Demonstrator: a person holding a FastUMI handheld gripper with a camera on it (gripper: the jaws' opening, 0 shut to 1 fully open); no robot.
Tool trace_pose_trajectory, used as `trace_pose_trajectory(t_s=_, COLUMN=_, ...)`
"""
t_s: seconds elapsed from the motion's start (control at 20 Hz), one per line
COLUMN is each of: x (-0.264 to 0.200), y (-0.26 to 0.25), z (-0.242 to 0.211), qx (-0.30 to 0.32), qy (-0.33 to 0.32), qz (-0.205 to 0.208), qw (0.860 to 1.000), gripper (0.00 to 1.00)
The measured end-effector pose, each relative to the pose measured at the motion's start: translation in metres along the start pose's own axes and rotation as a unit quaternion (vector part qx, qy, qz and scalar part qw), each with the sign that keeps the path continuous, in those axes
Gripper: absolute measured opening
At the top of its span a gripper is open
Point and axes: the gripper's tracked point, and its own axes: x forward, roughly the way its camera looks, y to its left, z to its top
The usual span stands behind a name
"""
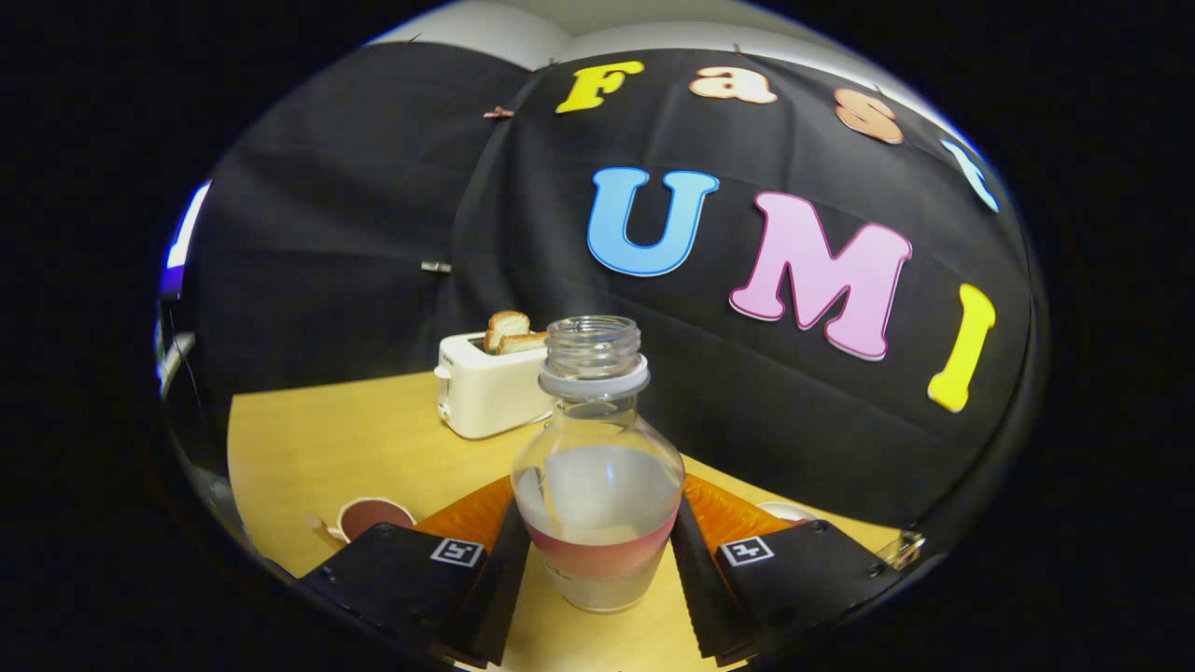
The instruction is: Take the bottle from table, then pour the juice into the cup, finally place the bottle on the coaster
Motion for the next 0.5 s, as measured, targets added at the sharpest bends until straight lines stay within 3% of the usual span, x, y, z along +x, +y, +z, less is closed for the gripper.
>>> trace_pose_trajectory(t_s=0.1, x=0.004, y=-0.019, z=-0.007, qx=0.031, qy=-0.012, qz=-0.026, qw=0.999, gripper=0.76)
trace_pose_trajectory(t_s=0.2, x=0.009, y=-0.034, z=-0.022, qx=0.023, qy=-0.015, qz=-0.044, qw=0.999, gripper=0.76)
trace_pose_trajectory(t_s=0.5, x=0.041, y=-0.052, z=-0.069, qx=0.077, qy=-0.010, qz=-0.068, qw=0.995, gripper=0.76)
